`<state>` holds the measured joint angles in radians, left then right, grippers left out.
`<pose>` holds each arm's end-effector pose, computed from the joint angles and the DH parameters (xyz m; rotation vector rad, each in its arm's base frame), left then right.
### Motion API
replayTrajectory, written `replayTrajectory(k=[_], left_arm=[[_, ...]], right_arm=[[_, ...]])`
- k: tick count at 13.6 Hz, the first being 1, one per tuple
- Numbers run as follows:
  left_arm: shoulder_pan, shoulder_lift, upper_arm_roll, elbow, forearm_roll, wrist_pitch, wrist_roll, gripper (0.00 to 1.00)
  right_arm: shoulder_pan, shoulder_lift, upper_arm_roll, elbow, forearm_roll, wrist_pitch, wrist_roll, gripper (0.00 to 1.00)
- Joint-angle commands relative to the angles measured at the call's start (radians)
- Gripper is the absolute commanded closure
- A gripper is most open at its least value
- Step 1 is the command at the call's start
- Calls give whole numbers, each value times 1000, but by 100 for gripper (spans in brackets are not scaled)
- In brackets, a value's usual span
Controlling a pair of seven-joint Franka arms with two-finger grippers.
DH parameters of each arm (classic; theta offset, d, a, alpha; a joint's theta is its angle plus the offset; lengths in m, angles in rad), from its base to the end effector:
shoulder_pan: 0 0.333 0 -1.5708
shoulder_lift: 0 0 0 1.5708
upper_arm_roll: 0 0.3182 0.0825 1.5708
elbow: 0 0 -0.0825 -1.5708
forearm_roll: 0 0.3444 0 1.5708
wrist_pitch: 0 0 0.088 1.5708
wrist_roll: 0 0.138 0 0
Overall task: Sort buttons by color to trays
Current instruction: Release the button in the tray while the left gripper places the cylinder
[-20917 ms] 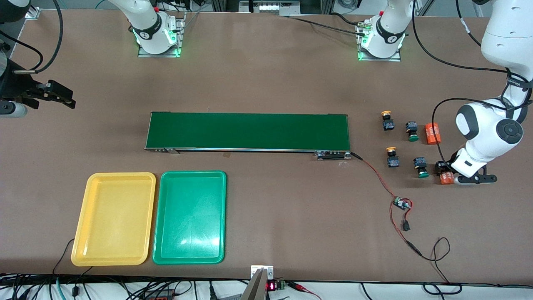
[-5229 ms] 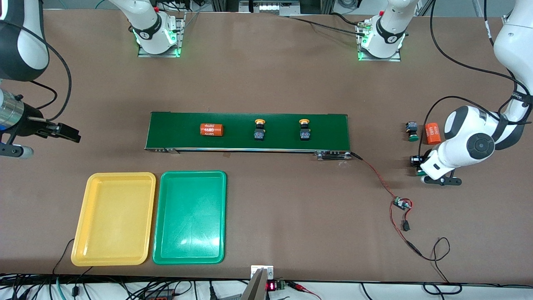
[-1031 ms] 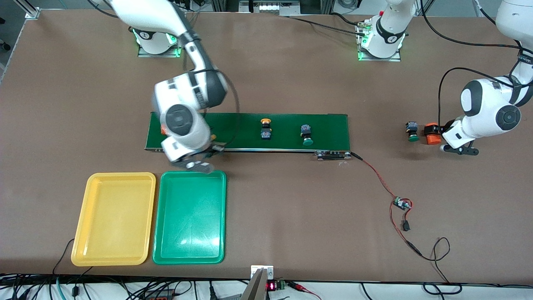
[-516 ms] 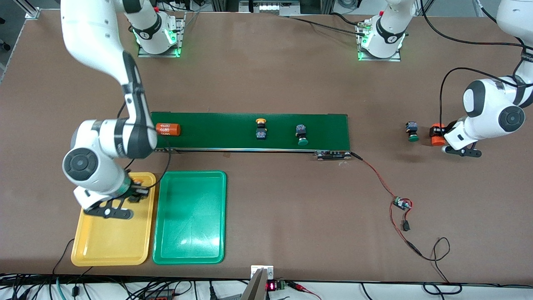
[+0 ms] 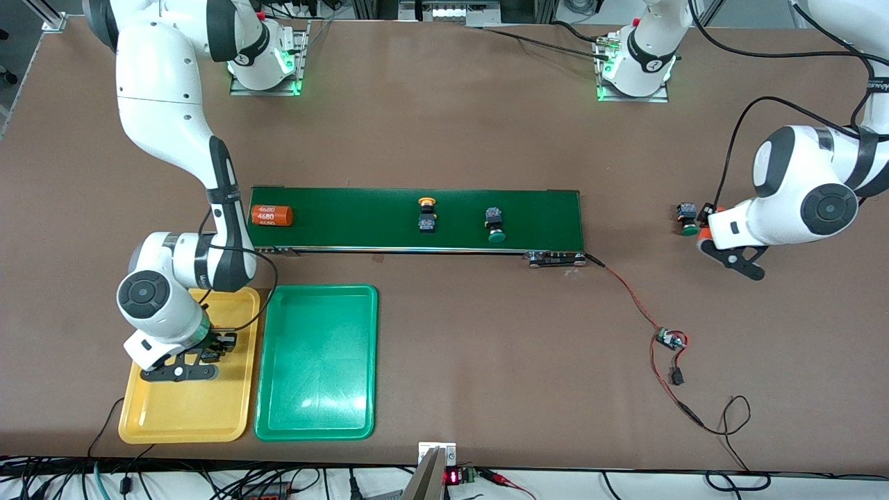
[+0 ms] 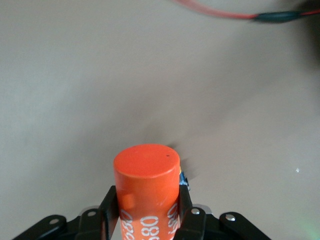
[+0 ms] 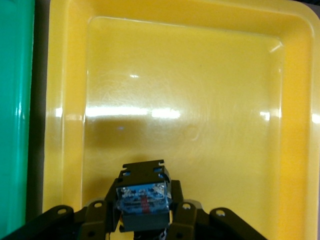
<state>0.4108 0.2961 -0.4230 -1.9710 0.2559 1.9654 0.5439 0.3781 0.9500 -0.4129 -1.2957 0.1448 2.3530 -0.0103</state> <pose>0.5344 0.0234 0.3106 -2.9040 1.0391 0.4410 0.7346 0.0573 0.2090 2.9173 0.1023 0.2580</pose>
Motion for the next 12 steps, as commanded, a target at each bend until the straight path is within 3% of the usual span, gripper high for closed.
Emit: replayTrajectory(k=[1,2,6,9,12], left_arm=[[6,18,-133,49,-23,-23,106,83],[3,34,-202,55,-23,-4,106,83],[-20,152,-348,47,-21,143,114,83],[-137,184,-342,31,-3,188,99,83],[-158,209,-341,26,6,190,96,83]], right_arm=[[-15,19,9,29,4,34,-25,40],[-18,18,9,29,5,37,-24,0],[10,4,9,15,2,23,-28,0],[50,-123,13,-45,5,-130,-25,0],[132,-235,20,-54,5,-352,-4,0]])
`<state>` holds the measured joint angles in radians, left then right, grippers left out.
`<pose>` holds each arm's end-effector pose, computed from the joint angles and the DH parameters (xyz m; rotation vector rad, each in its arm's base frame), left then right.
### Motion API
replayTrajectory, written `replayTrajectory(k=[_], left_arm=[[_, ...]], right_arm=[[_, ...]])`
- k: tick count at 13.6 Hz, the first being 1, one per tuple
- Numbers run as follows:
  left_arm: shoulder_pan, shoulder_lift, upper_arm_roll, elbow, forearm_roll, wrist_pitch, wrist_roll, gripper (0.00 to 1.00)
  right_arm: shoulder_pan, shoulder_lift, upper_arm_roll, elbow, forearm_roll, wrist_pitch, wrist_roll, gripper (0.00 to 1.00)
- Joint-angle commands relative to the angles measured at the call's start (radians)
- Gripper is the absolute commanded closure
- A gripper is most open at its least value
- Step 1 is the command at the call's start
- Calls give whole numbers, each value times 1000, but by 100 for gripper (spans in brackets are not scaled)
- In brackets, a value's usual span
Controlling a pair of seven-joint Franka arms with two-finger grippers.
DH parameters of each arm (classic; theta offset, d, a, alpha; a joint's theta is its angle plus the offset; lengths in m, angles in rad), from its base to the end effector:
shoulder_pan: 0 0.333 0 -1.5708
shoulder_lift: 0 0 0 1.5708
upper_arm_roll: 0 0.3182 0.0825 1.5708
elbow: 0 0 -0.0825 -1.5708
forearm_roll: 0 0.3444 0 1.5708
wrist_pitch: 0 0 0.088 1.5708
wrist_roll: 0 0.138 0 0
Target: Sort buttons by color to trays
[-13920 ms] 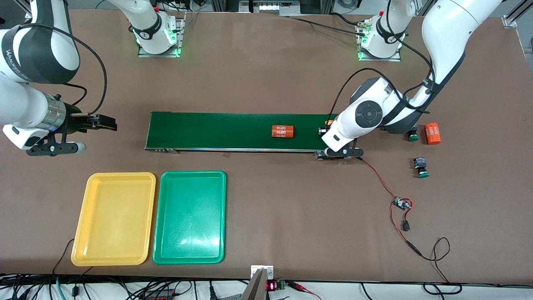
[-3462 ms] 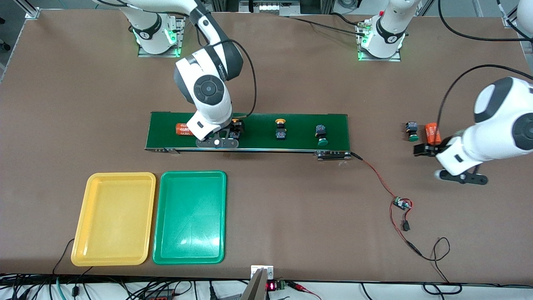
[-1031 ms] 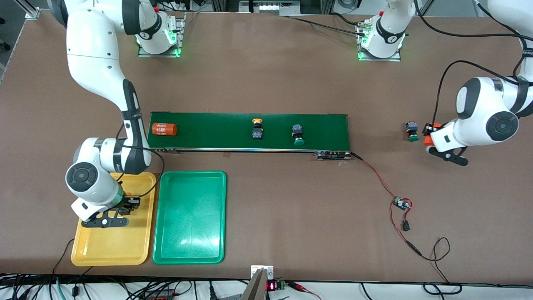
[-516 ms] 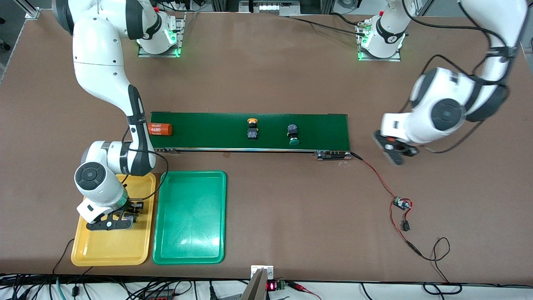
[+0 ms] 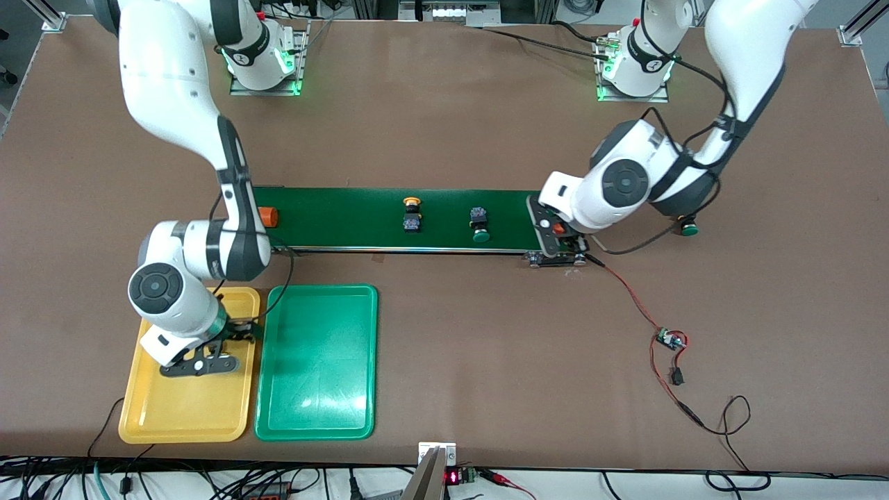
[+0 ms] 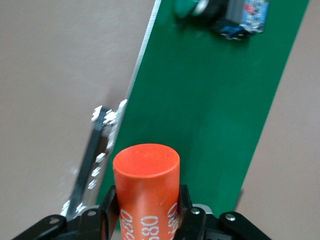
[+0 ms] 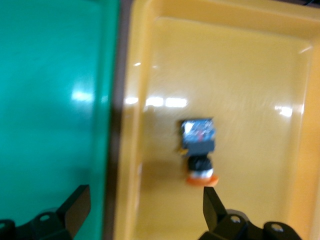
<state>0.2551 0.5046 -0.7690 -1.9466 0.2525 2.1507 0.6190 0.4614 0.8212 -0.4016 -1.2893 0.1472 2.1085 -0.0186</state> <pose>0.5083 -0.2489 0.2711 2.4169 -1.7451 -0.1953 0.7076 0.1223 0.2747 2.9761 0.1963 0.0932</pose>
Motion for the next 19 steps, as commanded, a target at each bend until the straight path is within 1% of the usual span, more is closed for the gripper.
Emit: replayTrajectory(k=[1,2,3,4,6,7,8,9,10,12,15,16,19], left_arm=[[-13,2,5,-8,10,6,19,82],[-22,5,5,-14,10,15,16,78],[-20,3,5,-24,11,20,16,27],[-16,-3,4,-28,11,18,18,0],[-8,-33,2,-26,11,8,19,0],[-1,-55,2,-20,11,-15,15,0],[12,-86,-1,-11,10,-62,-1,0],[29,-127,-1,1,10,-108,-59,0],[45,-153,-1,11,10,-159,-121,0],[67,-173,8,31,10,-208,-218,0],[203,-176,5,34,11,-212,-336,0],[226,-185,10,37,11,-212,-363,0],[323,-182,10,51,11,-238,-467,0]], right_arm=[[71,-152,10,-83,20,-160,38,0],[92,-201,10,-128,53,-185,72,0],[114,-252,10,-190,84,-185,91,0],[140,-301,10,-262,103,-174,112,0],[201,-376,9,-372,103,-138,219,0],[239,-399,7,-416,103,-116,270,0],[275,-416,6,-448,103,-99,316,0],[307,-427,6,-468,101,-90,356,0],[354,-428,6,-475,103,-88,377,0],[420,-428,4,-472,100,-85,477,0],[489,-403,7,-472,100,-33,592,0],[518,-384,6,-472,98,-19,621,0],[529,-338,7,-473,95,-15,621,0]])
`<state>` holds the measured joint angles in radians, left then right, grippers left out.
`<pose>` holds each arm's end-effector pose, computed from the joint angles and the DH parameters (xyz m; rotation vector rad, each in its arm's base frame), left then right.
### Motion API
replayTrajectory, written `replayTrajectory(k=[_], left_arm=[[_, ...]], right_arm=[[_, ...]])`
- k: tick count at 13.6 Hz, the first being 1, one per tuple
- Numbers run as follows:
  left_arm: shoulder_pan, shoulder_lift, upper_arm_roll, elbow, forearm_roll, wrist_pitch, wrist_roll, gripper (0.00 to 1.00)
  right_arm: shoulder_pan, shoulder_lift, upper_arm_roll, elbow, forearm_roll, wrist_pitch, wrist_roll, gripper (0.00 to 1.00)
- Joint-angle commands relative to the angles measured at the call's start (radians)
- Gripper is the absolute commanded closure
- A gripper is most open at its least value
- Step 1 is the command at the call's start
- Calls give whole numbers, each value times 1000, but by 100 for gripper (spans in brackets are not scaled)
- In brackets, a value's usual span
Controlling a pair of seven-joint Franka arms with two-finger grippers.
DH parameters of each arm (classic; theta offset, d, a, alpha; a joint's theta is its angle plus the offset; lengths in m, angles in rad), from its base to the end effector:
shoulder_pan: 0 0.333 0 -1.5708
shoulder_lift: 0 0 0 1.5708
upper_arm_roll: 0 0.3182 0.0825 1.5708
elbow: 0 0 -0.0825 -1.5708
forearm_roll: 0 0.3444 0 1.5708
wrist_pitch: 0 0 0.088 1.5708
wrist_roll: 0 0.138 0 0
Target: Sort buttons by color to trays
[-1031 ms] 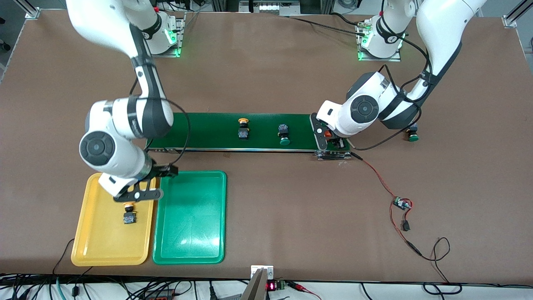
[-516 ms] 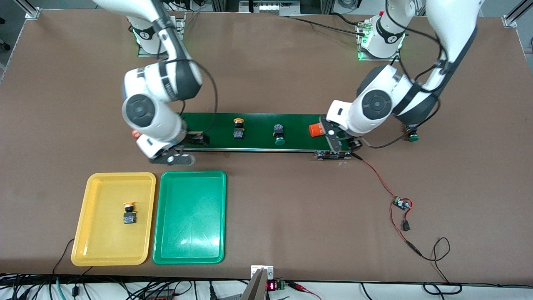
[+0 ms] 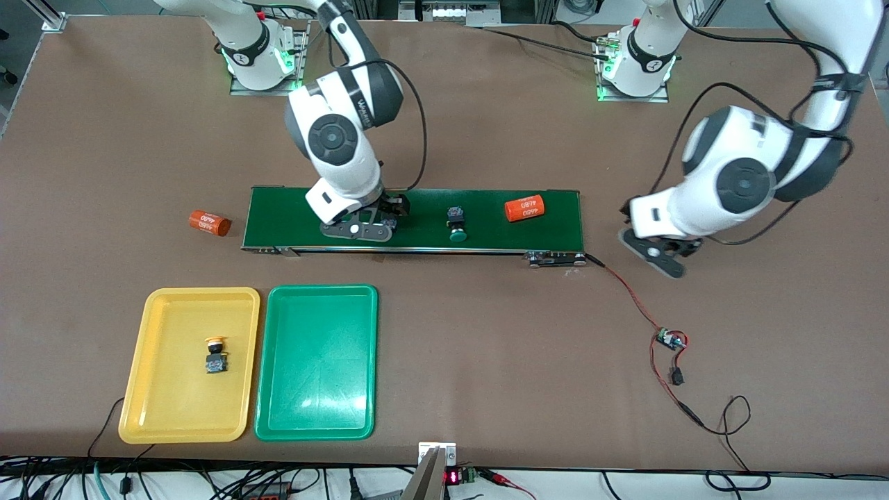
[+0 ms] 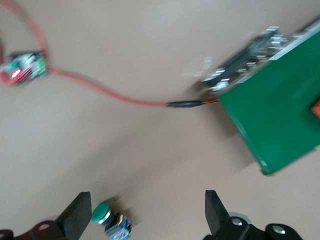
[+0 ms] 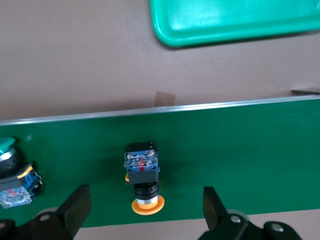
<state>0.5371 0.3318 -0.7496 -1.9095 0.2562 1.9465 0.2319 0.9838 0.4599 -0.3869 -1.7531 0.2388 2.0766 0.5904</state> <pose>0.5451 -0.0740 0.3432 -3.0057 0.8609 0.3039 0.4836 0.3737 0.3098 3.1085 -0.1427 -0.1518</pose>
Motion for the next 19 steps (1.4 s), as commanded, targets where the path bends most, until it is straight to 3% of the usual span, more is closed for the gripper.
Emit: replayTrajectory(k=[1,3,6,8,9,11,12,13,15,17,19], left_arm=[[59,-8,-8,15,8,-55,-109,0],[102,24,3,64,8,-125,-109,0],[136,139,38,216,11,-265,-108,0],[141,142,56,210,76,-281,-172,0],[156,142,58,186,83,-265,-234,0],[187,128,58,89,90,-174,-317,0],[198,116,58,36,92,-112,-339,0],[225,107,58,-18,94,-45,-342,0],[245,95,59,-125,94,75,-353,0],[288,85,61,-250,121,254,-362,0],[305,84,61,-322,190,356,-423,0]], right_arm=[[13,40,-7,-9,4,19,12,0],[10,65,-6,-11,5,34,14,0],[13,103,-6,-9,7,45,14,0],[10,115,-4,-12,11,53,14,0],[10,121,-4,-14,11,54,14,6],[12,129,-6,-14,11,53,14,37],[10,125,-6,-11,13,42,20,64],[3,117,-6,-11,13,37,26,74],[-1,106,-10,-2,13,22,26,86],[-2,94,-27,13,11,19,26,88],[-5,94,-88,61,11,8,29,88]])
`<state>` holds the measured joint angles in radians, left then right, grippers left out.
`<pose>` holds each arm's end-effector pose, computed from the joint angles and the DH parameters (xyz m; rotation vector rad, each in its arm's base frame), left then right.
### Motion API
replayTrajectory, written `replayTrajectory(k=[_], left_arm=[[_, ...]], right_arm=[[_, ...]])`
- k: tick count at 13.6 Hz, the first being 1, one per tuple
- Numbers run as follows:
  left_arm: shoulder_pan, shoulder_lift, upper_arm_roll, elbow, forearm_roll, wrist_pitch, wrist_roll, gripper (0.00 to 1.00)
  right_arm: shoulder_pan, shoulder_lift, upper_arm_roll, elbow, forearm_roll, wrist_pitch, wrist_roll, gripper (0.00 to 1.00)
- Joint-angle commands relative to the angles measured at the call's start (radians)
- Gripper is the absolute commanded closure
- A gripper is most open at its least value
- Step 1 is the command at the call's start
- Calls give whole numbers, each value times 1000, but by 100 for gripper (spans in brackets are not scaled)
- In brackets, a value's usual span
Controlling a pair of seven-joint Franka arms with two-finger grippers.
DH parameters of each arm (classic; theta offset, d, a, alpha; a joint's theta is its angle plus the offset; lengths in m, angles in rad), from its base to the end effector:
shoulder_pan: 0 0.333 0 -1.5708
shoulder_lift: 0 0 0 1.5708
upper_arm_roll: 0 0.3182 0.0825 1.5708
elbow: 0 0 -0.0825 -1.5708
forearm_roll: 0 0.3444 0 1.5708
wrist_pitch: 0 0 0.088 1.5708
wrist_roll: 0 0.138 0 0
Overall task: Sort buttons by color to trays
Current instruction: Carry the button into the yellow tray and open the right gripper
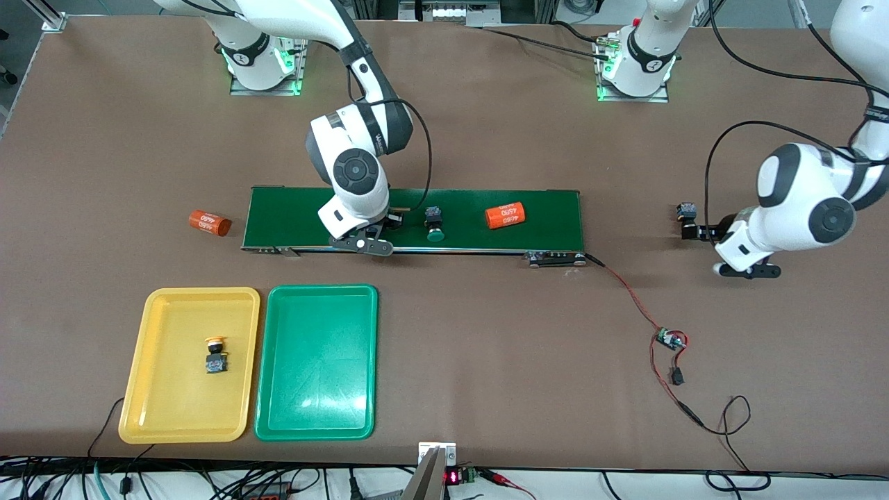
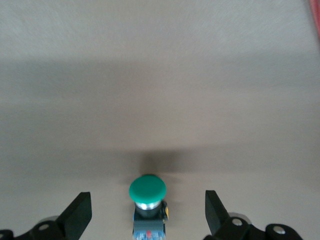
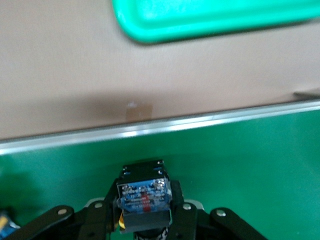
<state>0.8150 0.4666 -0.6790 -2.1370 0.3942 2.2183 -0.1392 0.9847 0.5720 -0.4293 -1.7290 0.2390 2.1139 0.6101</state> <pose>0.5039 0.0845 0.2134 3.1071 0.0137 -0.3797 0.5041 0.3591 0.2613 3.0320 -0.2223 -0.1309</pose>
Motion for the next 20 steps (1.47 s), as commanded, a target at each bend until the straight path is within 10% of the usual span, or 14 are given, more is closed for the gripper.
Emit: replayTrajectory(k=[1,6,12,20], left_arm=[[27,-51,-10,-112,72,84,-74,0],[67,-42,-10,-194,81,176,-80,1],[69,-42,-11,-201,81,121,-80,67],[58,-66,-298,98,28,-301,-86,71]], right_arm=[[-14,-15,-92,66,10,-44,37,88],[-232,37,-197,141,-26,-71,-250,88],[-480,184,-187,247,-15,36,-564,91],[-630,355,-74,286,-13,373,-650,91]])
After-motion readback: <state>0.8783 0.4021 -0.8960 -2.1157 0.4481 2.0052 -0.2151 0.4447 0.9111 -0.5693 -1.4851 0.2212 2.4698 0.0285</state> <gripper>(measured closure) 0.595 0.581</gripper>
